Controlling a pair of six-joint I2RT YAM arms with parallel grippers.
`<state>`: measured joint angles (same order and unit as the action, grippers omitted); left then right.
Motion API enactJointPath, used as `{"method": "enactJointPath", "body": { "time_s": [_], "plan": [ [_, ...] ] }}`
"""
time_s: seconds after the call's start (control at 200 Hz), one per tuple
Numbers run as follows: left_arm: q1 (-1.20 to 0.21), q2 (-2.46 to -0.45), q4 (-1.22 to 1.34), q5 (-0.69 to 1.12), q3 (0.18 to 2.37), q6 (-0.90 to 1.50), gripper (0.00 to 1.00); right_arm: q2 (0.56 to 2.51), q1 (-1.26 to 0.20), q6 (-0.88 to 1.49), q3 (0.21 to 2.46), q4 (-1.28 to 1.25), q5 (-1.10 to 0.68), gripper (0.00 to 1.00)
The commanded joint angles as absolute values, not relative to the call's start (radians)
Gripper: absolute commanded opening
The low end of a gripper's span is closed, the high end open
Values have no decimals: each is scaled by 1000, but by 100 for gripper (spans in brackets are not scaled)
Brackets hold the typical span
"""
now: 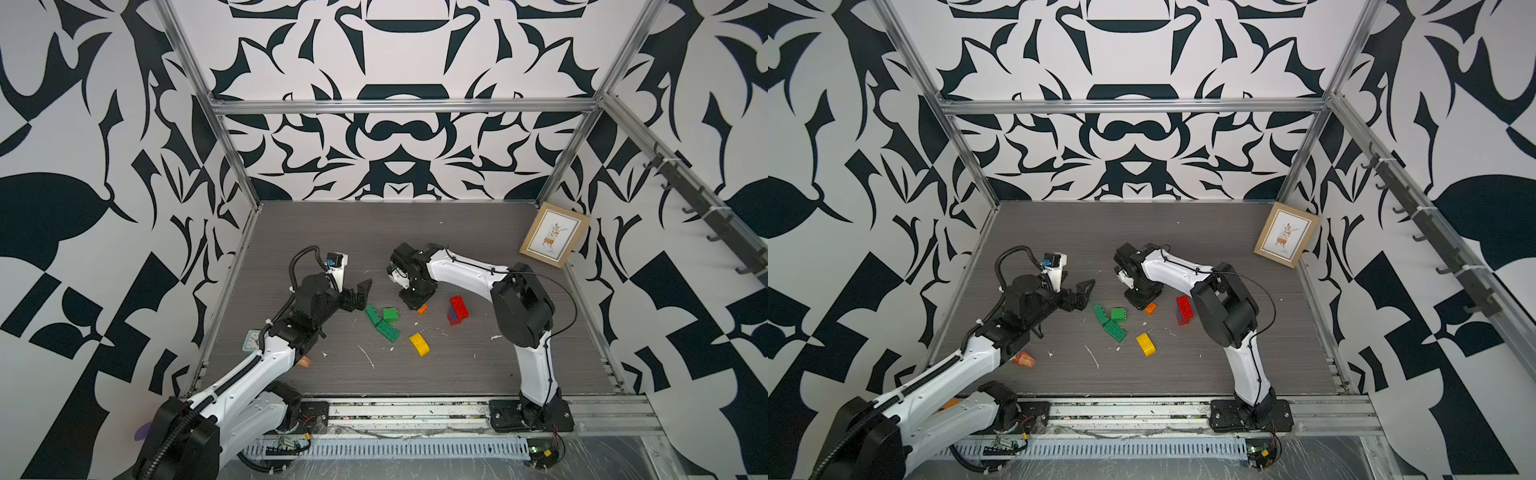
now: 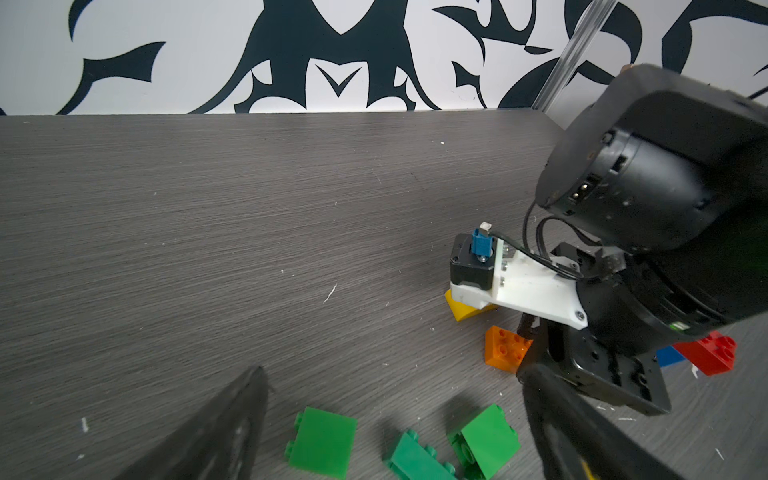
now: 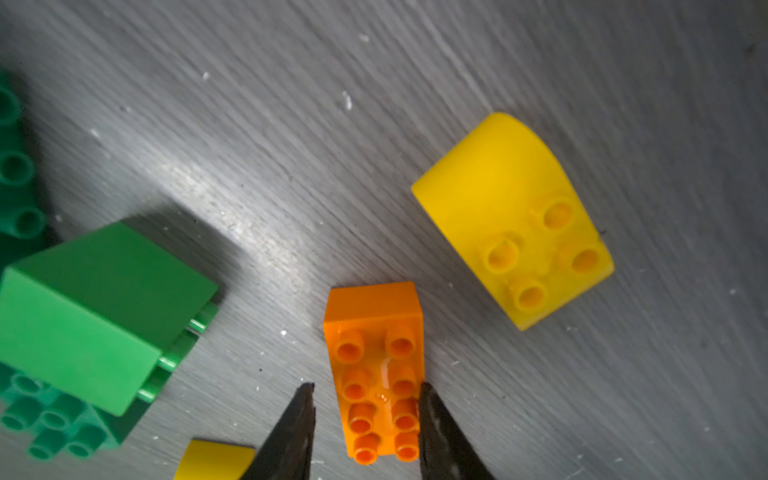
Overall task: Assemble an ice cream with lego
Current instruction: Pick up the lego brick from the center of the board.
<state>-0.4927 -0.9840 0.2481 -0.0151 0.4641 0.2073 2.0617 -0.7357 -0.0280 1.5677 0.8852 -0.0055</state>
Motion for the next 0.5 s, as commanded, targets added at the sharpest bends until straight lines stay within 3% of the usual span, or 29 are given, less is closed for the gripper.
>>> {"method": "enactJointPath", "body": {
  "time_s": [0.0,0.07,0.27,0.38,0.495],
  "plan": [
    [-489,-985,244,-9,450,198,99,2070,-741,-26,1580,889,17,41],
    [-489,-985,241,-6,452,198,99,2074,-747,-26,1576,884,46,47],
    [-489,-987,241,-8,452,197,99,2051,-750,-18,1565,859,31,52],
    [-489,-991,245,-6,451,198,99,2036,-752,-11,1549,841,32,52],
    [-489,-994,245,-5,453,198,99,2051,-753,-9,1548,833,31,46]
  ]
}}
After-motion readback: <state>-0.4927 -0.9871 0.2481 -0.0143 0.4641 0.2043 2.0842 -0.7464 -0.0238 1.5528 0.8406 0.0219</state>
